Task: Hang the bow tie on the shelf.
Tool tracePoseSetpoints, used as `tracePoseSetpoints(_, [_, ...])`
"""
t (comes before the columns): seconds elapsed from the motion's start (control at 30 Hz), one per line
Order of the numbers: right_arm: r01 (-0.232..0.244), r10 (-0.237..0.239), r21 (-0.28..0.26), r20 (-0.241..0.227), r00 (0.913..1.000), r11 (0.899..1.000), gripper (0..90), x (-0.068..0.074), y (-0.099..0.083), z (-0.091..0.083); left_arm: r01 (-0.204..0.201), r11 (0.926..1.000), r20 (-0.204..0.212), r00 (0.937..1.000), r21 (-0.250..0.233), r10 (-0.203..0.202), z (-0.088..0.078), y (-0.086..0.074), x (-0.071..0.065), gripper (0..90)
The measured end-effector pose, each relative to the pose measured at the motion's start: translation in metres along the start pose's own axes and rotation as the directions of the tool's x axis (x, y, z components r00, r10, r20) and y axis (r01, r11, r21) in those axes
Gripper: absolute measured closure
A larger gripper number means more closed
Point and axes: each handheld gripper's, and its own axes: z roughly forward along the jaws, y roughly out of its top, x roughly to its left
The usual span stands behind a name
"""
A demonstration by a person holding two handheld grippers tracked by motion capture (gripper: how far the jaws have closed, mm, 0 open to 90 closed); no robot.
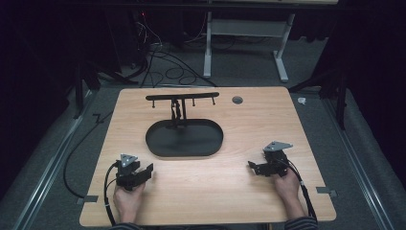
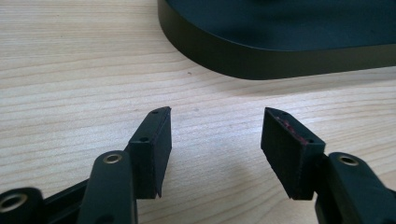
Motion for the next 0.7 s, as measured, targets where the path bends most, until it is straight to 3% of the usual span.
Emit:
tracePoseSetpoints(0.27, [0.0,0.0,0.0,0.0,1.0,1.0,14.3,0.0,0.0,0.0,-0.023,0.9997,-0.03,0.9993,0.003,0.023,0.006,-0.003,-0.002,43.3])
tracePoseSetpoints(0.47, [0.0,0.0,0.0,0.0,1.0,1.0,14.3,0.0,0.0,0.0,-0.094,0.9956,-0.073,0.9929,0.006,0.094,0.011,-0.006,-0.008,42.0])
tracePoseSetpoints(0.7, [0.0,0.0,0.0,0.0,1.0,1.0,14.3,0.0,0.0,0.0,-0.098,0.9952,-0.061,0.9933,0.01,0.098,0.011,-0.005,-0.008,37.1])
